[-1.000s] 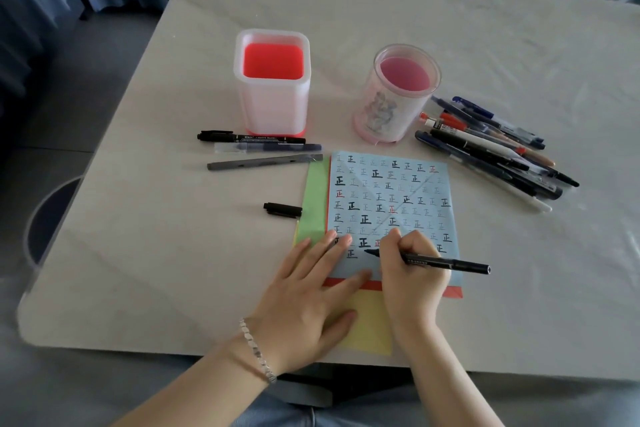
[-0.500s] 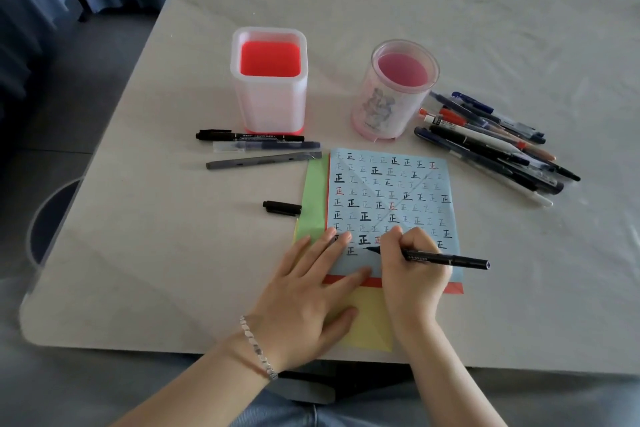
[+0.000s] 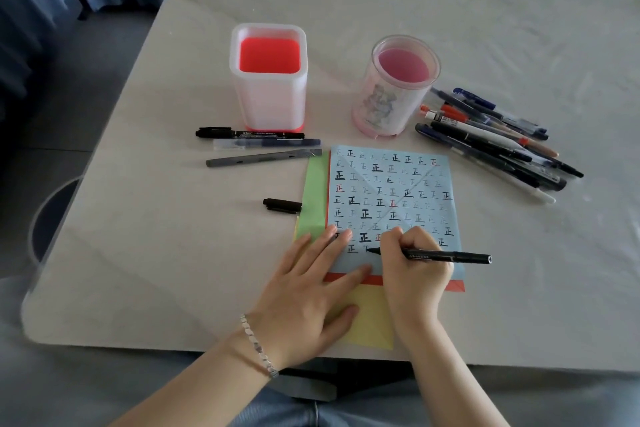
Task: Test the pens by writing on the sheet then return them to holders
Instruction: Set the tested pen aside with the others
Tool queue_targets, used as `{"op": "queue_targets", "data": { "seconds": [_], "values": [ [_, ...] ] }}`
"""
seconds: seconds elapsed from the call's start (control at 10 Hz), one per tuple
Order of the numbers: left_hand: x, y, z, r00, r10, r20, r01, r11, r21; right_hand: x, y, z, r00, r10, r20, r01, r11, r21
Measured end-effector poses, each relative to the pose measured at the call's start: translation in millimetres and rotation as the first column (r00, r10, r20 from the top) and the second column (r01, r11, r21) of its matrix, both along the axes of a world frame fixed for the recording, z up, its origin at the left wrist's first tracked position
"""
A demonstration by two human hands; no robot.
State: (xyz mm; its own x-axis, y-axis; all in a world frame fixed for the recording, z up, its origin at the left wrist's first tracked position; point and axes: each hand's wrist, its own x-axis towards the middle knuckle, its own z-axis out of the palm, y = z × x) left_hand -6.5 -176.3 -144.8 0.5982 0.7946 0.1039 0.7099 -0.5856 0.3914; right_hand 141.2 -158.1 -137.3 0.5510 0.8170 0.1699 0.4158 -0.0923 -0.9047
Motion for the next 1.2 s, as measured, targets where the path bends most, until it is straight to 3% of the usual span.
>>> {"op": "queue_targets", "data": {
  "seconds": [0.7, 1.0, 1.2],
  "values": [
    [0.6, 0.5, 1.7, 1.000, -0.003, -0.019, 0.002, 1.000, -0.012, 1.2, 0.5, -1.0, 0.997, 0.040, 0.060, -0.041, 0.999, 0.017],
    [1.1, 0.1, 1.9, 1.000, 0.003, 0.007, -0.003, 1.000, 0.013, 2.2, -0.6, -0.8, 0.999, -0.051, 0.010, 0.051, 0.999, -0.010],
    [0.2, 0.0, 3.1, 1.000, -0.010, 0.000, 0.010, 1.000, 0.005, 1.5, -0.4, 10.8, 0.983, -0.091, -0.162, 0.093, 0.996, 0.004]
  ]
}}
